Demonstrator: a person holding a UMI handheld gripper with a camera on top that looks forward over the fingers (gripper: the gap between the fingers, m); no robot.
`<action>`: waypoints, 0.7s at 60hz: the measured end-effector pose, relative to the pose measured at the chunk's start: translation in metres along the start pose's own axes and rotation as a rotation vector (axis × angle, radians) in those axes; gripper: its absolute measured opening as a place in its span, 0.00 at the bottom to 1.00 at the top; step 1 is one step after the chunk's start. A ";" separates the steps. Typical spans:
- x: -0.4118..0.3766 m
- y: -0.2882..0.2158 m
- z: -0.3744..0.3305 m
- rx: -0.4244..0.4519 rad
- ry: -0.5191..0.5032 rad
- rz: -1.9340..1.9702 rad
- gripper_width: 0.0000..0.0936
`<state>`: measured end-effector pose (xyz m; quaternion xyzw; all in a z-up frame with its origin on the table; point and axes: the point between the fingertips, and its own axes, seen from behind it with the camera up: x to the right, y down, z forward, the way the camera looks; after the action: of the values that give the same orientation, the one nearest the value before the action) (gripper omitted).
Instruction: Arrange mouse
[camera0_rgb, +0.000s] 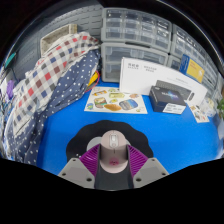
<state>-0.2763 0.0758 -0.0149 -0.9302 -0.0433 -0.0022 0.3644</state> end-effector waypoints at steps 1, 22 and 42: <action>0.001 -0.001 0.000 0.000 -0.002 0.006 0.44; 0.027 -0.042 -0.052 0.075 -0.043 0.018 0.93; 0.161 -0.077 -0.212 0.266 -0.017 -0.008 0.92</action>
<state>-0.1166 0.0012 0.1983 -0.8735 -0.0499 0.0099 0.4842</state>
